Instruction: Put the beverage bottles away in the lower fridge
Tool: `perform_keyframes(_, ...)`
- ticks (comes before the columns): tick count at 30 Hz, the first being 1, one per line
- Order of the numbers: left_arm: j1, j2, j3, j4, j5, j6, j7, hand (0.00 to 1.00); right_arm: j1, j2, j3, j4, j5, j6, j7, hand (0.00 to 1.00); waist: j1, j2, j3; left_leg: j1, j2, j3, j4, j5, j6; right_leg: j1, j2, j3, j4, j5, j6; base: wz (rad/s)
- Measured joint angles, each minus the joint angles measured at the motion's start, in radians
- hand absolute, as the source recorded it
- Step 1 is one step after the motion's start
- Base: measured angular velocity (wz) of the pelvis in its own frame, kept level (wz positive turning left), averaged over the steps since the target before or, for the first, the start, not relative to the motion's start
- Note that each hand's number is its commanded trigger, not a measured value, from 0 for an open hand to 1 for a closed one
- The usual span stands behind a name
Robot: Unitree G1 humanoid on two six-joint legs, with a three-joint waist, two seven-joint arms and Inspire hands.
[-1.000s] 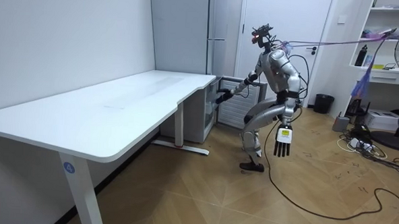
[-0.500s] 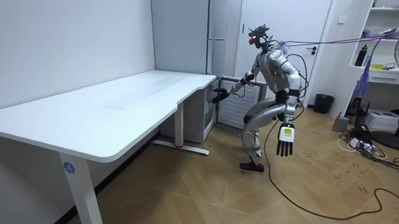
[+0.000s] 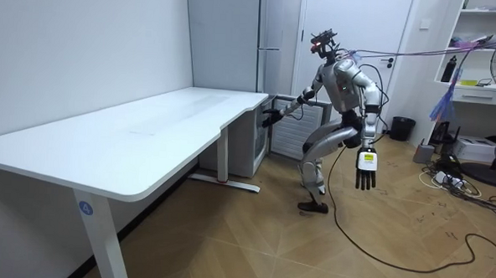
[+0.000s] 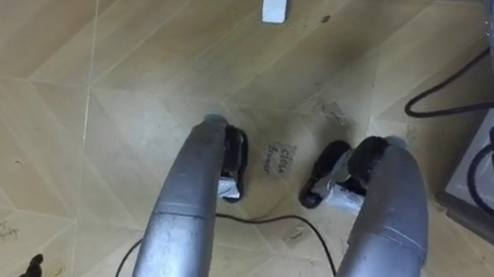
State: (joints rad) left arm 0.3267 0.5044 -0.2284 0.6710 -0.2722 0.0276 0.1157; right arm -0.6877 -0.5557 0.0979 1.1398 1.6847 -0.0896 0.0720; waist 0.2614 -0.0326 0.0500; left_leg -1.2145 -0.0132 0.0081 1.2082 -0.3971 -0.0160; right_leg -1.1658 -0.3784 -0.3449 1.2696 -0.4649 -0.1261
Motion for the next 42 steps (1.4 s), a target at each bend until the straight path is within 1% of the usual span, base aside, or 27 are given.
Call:
perform_keyframes(6, 0.000, 0.013, 0.000, 0.010, -0.001, -0.017, -0.001, 0.00, 0.002, 0.002, 0.020, 0.001, -0.001, 0.010, -0.008, 0.00, 0.010, -0.001, 0.0014, 0.062, 0.000, -0.027, -0.077, 0.022, -0.020, 0.076, 0.019, -0.040, -0.075, 0.013, 0.002, 0.04)
perform_keyframes(9, 0.000, 0.015, 0.000, 0.035, -0.004, -0.025, -0.013, 0.00, 0.004, 0.002, 0.031, 0.001, -0.004, 0.023, -0.007, 0.00, 0.016, -0.003, 0.0026, 0.101, 0.002, -0.029, -0.129, 0.035, -0.026, 0.111, 0.035, -0.046, -0.124, 0.027, 0.002, 0.01)
perform_keyframes(11, 0.000, 0.017, 0.002, 0.046, -0.009, -0.026, -0.019, 0.00, 0.015, 0.002, 0.036, 0.003, -0.011, 0.034, 0.002, 0.00, 0.015, -0.001, 0.0032, 0.126, 0.002, -0.037, -0.160, 0.042, -0.031, 0.141, 0.039, -0.063, -0.155, 0.035, -0.002, 0.06)
perform_keyframes(12, 0.000, 0.018, 0.008, 0.056, -0.008, -0.030, -0.020, 0.00, 0.030, 0.003, 0.038, 0.005, -0.033, 0.040, 0.023, 0.00, 0.017, -0.001, 0.0039, 0.145, 0.006, -0.046, -0.183, 0.047, -0.033, 0.165, 0.051, -0.072, -0.182, 0.043, -0.006, 0.03)
perform_keyframes(13, -0.001, 0.018, 0.009, 0.069, -0.008, -0.030, -0.024, 0.00, 0.042, 0.003, 0.039, 0.016, -0.043, 0.051, 0.041, 0.00, 0.022, 0.002, 0.0048, 0.168, 0.009, -0.053, -0.200, 0.048, -0.034, 0.193, 0.064, -0.077, -0.206, 0.049, -0.001, 0.04)
perform_keyframes(15, -0.007, 0.017, 0.009, 0.091, -0.008, -0.026, -0.045, 0.00, 0.056, 0.003, 0.039, 0.050, -0.065, 0.065, 0.073, 0.00, 0.025, 0.004, 0.0064, 0.205, 0.013, -0.057, -0.230, 0.048, -0.034, 0.232, 0.076, -0.084, -0.241, 0.054, 0.008, 0.00)
perform_keyframes(16, -0.016, 0.015, 0.008, 0.107, -0.006, -0.025, -0.059, 0.00, 0.070, 0.003, 0.047, 0.080, -0.082, 0.070, 0.111, 0.00, 0.027, 0.014, 0.0117, 0.233, 0.017, -0.067, -0.250, 0.052, -0.030, 0.272, 0.088, -0.099, -0.274, 0.062, 0.011, 0.00)
perform_keyframes(17, -0.021, 0.014, 0.009, 0.116, -0.007, -0.026, -0.063, 0.00, 0.085, 0.004, 0.050, 0.090, -0.086, 0.070, 0.130, 0.00, 0.028, 0.017, 0.0140, 0.251, 0.017, -0.071, -0.261, 0.052, -0.031, 0.292, 0.092, -0.105, -0.289, 0.064, 0.014, 0.05)
perform_keyframes(18, -0.024, 0.011, 0.009, 0.131, -0.008, -0.027, -0.064, 0.00, 0.119, 0.011, 0.060, 0.100, -0.093, 0.074, 0.159, 0.00, 0.028, 0.018, 0.0140, 0.281, 0.018, -0.075, -0.286, 0.053, -0.030, 0.323, 0.102, -0.108, -0.317, 0.069, 0.024, 0.06)
perform_keyframes(20, -0.038, -0.009, 0.008, 0.164, -0.008, -0.024, -0.065, 0.00, 0.167, 0.023, 0.075, 0.115, -0.119, 0.084, 0.193, 0.00, 0.025, 0.018, 0.0138, 0.329, 0.018, -0.071, -0.323, 0.056, -0.025, 0.368, 0.110, -0.111, -0.355, 0.076, 0.035, 0.00)
perform_keyframes(21, -0.055, -0.026, 0.007, 0.194, -0.009, -0.024, -0.068, 0.00, 0.202, 0.039, 0.078, 0.134, -0.136, 0.092, 0.215, 0.00, 0.021, 0.021, 0.0129, 0.364, 0.018, -0.070, -0.347, 0.058, -0.022, 0.401, 0.120, -0.111, -0.382, 0.081, 0.045, -0.03)
perform_keyframes(24, -0.068, -0.058, 0.028, 0.220, 0.002, -0.028, -0.078, 0.00, 0.316, 0.097, 0.077, 0.168, -0.210, 0.096, 0.251, 0.00, 0.015, 0.025, 0.0108, 0.445, 0.024, -0.065, -0.400, 0.057, -0.019, 0.482, 0.141, -0.113, -0.451, 0.094, 0.065, -0.06)
perform_keyframes(25, -0.089, -0.075, 0.028, 0.244, 0.000, -0.030, -0.078, 0.00, 0.362, 0.125, 0.077, 0.194, -0.243, 0.099, 0.256, 0.00, 0.010, 0.027, 0.0094, 0.481, 0.023, -0.063, -0.425, 0.058, -0.016, 0.517, 0.145, -0.114, -0.476, 0.098, 0.073, -0.04)
perform_keyframes(26, -0.099, -0.087, 0.029, 0.262, 0.000, -0.033, -0.077, 0.00, 0.380, 0.142, 0.077, 0.212, -0.258, 0.101, 0.258, 0.00, 0.008, 0.031, 0.0074, 0.500, 0.025, -0.063, -0.439, 0.058, -0.015, 0.537, 0.152, -0.114, -0.496, 0.102, 0.079, -0.09)
perform_keyframes(28, -0.106, -0.142, 0.030, 0.308, 0.001, -0.038, -0.072, 0.00, 0.459, 0.222, 0.079, 0.246, -0.338, 0.103, 0.260, 0.00, -0.015, 0.040, -0.0039, 0.590, 0.038, -0.043, -0.502, 0.061, -0.010, 0.618, 0.179, -0.106, -0.574, 0.126, 0.092, -0.26)
perform_keyframes(29, -0.106, -0.159, 0.030, 0.317, 0.003, -0.038, -0.072, 0.00, 0.482, 0.237, 0.079, 0.253, -0.361, 0.104, 0.264, 0.00, -0.022, 0.044, -0.0074, 0.612, 0.039, -0.041, -0.518, 0.061, -0.010, 0.639, 0.185, -0.104, -0.595, 0.132, 0.096, -0.23)
perform_keyframes(30, -0.106, -0.190, 0.032, 0.332, 0.006, -0.042, -0.068, 0.00, 0.520, 0.260, 0.078, 0.269, -0.403, 0.109, 0.273, 0.00, -0.041, 0.054, -0.0133, 0.660, 0.041, -0.035, -0.551, 0.064, -0.005, 0.685, 0.194, -0.102, -0.632, 0.141, 0.106, -0.19)
perform_keyframes(31, -0.103, -0.211, 0.032, 0.338, 0.007, -0.045, -0.066, 0.00, 0.565, 0.272, 0.080, 0.273, -0.459, 0.112, 0.271, 0.00, -0.048, 0.055, -0.0195, 0.711, 0.042, -0.021, -0.588, 0.067, -0.001, 0.726, 0.201, -0.094, -0.666, 0.151, 0.112, -0.19)
perform_keyframes(32, -0.100, -0.217, 0.032, 0.339, 0.010, -0.047, -0.066, 0.00, 0.586, 0.276, 0.082, 0.273, -0.491, 0.112, 0.270, 0.00, -0.054, 0.054, -0.0230, 0.738, 0.043, -0.014, -0.609, 0.069, 0.001, 0.748, 0.204, -0.090, -0.684, 0.156, 0.115, -0.22)
perform_keyframes(33, -0.096, -0.222, 0.032, 0.341, 0.031, -0.047, -0.065, 0.00, 0.620, 0.281, 0.088, 0.274, -0.554, 0.112, 0.267, 0.00, -0.071, 0.055, -0.0269, 0.789, 0.043, -0.007, -0.646, 0.074, 0.002, 0.791, 0.211, -0.081, -0.717, 0.163, 0.123, -0.22)
perform_keyframes(34, -0.095, -0.222, 0.037, 0.345, 0.046, -0.047, -0.060, 0.00, 0.650, 0.281, 0.109, 0.268, -0.622, 0.112, 0.255, 0.00, -0.078, 0.045, -0.0326, 0.842, 0.042, 0.011, -0.691, 0.084, 0.004, 0.827, 0.216, -0.065, -0.745, 0.171, 0.129, -0.25)
perform_keyframes(35, -0.092, -0.223, 0.045, 0.348, 0.052, -0.049, -0.055, 0.00, 0.661, 0.281, 0.119, 0.263, -0.663, 0.111, 0.244, 0.00, -0.080, 0.041, -0.0341, 0.868, 0.042, 0.022, -0.714, 0.088, 0.004, 0.844, 0.217, -0.057, -0.757, 0.174, 0.131, -0.37)
perform_keyframes(37, -0.091, -0.227, 0.075, 0.367, 0.090, -0.049, -0.043, 0.00, 0.685, 0.282, 0.141, 0.254, -0.844, 0.111, 0.209, 0.00, -0.098, 0.029, -0.0393, 0.963, 0.046, 0.049, -0.775, 0.096, 0.003, 0.915, 0.234, -0.038, -0.809, 0.188, 0.137, -0.37)
perform_keyframes(39, -0.092, -0.230, 0.089, 0.368, 0.106, -0.050, -0.031, 0.00, 0.689, 0.286, 0.155, 0.251, -0.947, 0.112, 0.183, 0.00, -0.115, 0.026, -0.0453, 1.004, 0.055, 0.055, -0.795, 0.097, 0.001, 0.959, 0.250, -0.035, -0.850, 0.201, 0.140, -0.18)
perform_keyframes(40, -0.091, -0.234, 0.089, 0.369, 0.118, -0.049, -0.025, 0.00, 0.693, 0.290, 0.155, 0.250, -0.983, 0.111, 0.167, 0.00, -0.129, 0.024, -0.0453, 1.032, 0.057, 0.057, -0.811, 0.100, 0.001, 0.987, 0.261, -0.029, -0.878, 0.210, 0.143, -0.12)
perform_keyframes(41, -0.091, -0.238, 0.090, 0.371, 0.122, -0.048, -0.021, 0.00, 0.693, 0.292, 0.153, 0.249, -0.993, 0.111, 0.161, 0.00, -0.132, 0.022, -0.0448, 1.048, 0.057, 0.062, -0.822, 0.103, 0.001, 1.001, 0.264, -0.028, -0.891, 0.215, 0.144, -0.14)
perform_keyframes(42, -0.088, -0.252, 0.101, 0.372, 0.146, -0.045, -0.017, 0.00, 0.699, 0.292, 0.151, 0.238, -1.010, 0.109, 0.150, 0.00, -0.138, 0.019, -0.0444, 1.082, 0.057, 0.071, -0.850, 0.108, 0.003, 1.029, 0.270, -0.015, -0.914, 0.223, 0.149, -0.17)
